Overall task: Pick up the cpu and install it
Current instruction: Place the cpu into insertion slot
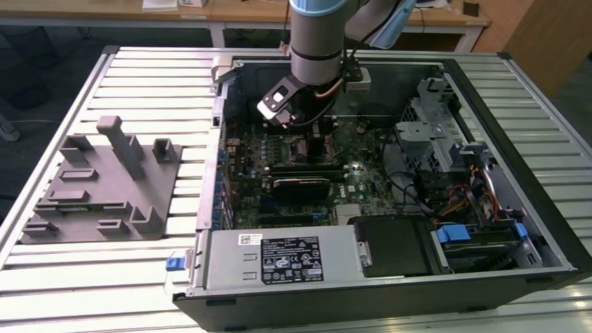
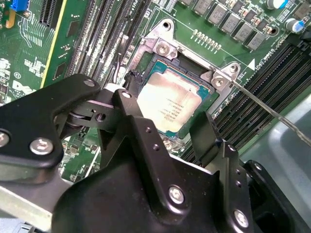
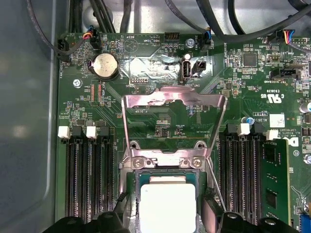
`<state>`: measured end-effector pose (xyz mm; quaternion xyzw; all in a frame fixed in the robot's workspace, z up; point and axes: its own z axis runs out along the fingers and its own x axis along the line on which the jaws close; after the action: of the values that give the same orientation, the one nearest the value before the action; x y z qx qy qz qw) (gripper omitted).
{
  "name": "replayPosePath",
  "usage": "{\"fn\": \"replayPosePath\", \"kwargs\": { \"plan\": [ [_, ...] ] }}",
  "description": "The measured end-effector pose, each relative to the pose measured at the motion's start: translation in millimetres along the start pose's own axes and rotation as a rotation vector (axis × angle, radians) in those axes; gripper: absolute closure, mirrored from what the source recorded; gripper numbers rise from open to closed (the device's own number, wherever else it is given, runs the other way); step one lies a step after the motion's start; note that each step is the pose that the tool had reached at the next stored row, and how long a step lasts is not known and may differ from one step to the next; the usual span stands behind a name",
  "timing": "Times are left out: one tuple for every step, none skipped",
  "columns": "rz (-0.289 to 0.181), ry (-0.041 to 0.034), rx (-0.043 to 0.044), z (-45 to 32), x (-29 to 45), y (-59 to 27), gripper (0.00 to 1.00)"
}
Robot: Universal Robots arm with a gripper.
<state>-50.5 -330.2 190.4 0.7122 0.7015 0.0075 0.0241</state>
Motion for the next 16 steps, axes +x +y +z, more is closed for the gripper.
{"fn": "replayPosePath", "kwargs": {
  "plan": [
    [0.000, 0.0001, 0.0000, 0.0, 0.0, 0.0, 0.33],
    [0.000, 0.0000, 0.0000, 0.0, 0.0, 0.0, 0.33],
    [0.000, 0.0001, 0.0000, 0.0, 0.0, 0.0, 0.33],
    [0.000, 0.0000, 0.0000, 0.0, 0.0, 0.0, 0.33],
    [0.000, 0.0000, 0.0000, 0.0, 0.0, 0.0, 0.33],
    [0.000, 0.0001, 0.0000, 0.0, 0.0, 0.0, 0.33],
    [0.000, 0.0000, 0.0000, 0.0, 0.0, 0.0, 0.34],
    [0.000, 0.0000, 0.0000, 0.0, 0.0, 0.0, 0.34],
    [0.000, 0.0000, 0.0000, 0.0, 0.0, 0.0, 0.41],
    [0.000, 0.0000, 0.0000, 0.0, 0.0, 0.0, 0.41],
    [0.000, 0.0000, 0.0000, 0.0, 0.0, 0.0, 0.41],
    [0.000, 0.0001, 0.0000, 0.0, 0.0, 0.0, 0.41],
    [0.000, 0.0001, 0.0000, 0.0, 0.0, 0.0, 0.41],
    [0.000, 0.0000, 0.0000, 0.0, 0.0, 0.0, 0.41],
    [0.000, 0.0000, 0.0000, 0.0, 0.0, 0.0, 0.41],
    [0.000, 0.0001, 0.0000, 0.0, 0.0, 0.0, 0.41]
  ]
}}
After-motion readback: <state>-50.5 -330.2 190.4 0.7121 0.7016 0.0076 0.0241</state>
